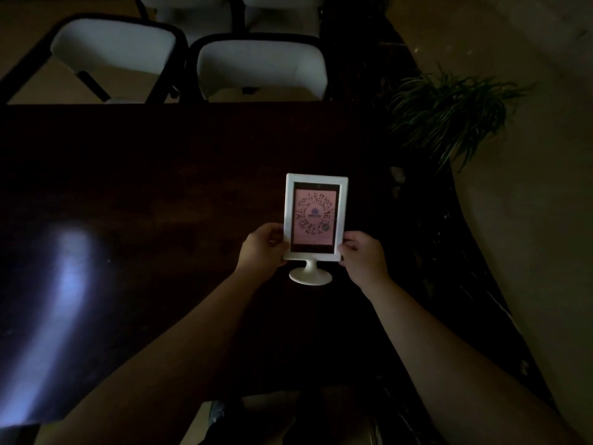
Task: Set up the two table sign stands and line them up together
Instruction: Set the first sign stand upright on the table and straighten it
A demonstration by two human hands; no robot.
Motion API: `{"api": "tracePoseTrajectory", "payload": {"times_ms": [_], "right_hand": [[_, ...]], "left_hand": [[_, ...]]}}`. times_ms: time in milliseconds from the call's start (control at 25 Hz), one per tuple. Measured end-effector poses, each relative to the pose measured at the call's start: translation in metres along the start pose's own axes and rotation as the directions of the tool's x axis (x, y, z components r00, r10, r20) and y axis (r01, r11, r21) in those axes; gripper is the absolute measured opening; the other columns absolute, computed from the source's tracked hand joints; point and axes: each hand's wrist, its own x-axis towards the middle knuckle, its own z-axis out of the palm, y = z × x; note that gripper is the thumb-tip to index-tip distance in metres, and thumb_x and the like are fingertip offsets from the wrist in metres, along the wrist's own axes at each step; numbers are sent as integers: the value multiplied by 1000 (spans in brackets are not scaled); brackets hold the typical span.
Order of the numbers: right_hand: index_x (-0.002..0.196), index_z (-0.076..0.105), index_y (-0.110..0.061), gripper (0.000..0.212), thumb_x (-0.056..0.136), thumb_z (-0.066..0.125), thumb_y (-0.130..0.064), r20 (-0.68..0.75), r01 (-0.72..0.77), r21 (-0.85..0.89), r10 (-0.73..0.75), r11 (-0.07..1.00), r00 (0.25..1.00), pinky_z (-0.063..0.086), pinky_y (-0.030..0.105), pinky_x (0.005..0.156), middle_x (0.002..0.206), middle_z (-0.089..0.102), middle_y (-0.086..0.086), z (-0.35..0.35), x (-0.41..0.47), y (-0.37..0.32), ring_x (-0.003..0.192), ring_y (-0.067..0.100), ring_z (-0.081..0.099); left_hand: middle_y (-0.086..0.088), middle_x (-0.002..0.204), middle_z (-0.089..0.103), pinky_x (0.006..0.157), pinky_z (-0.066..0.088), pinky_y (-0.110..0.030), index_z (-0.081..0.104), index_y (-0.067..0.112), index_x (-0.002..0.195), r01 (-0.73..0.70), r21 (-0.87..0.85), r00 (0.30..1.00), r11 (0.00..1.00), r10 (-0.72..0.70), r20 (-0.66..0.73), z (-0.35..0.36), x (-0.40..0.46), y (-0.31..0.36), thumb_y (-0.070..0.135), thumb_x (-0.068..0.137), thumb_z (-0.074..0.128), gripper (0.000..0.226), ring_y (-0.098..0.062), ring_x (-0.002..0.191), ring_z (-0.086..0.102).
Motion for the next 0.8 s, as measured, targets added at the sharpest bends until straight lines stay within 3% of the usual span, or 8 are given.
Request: {"api": "tracePoseTrajectory", "payload": {"times_ms": [280,520,800], "right_hand": [[103,69,-17,17,90,62,-9,-49,56,7,-56,998,997,58,46,85,93,72,-2,2,7,0,89,18,69],[94,66,-23,14,90,64,-10,-69,102,-1,-101,995,992,48,26,69,88,69,-8,3,5,11,83,8,66],[96,66,-22,8,92,65,-16,-79,127,38,-123,991,989,47,20,69,89,70,-9,4,0,23,81,-2,64]], "left_hand": [[12,93,71,69,59,-27,62,39,94,-98,-29,994,995,97,-45,1,2,-7,14,89,67,26,-5,84,70],[11,92,73,75,57,-29,65,31,96,-172,23,981,985,173,-84,6,-1,-17,11,86,69,23,-3,84,69],[12,99,73,81,57,-33,63,34,97,-169,-17,984,986,167,-68,12,-5,-29,13,88,68,24,-2,94,68]]}}
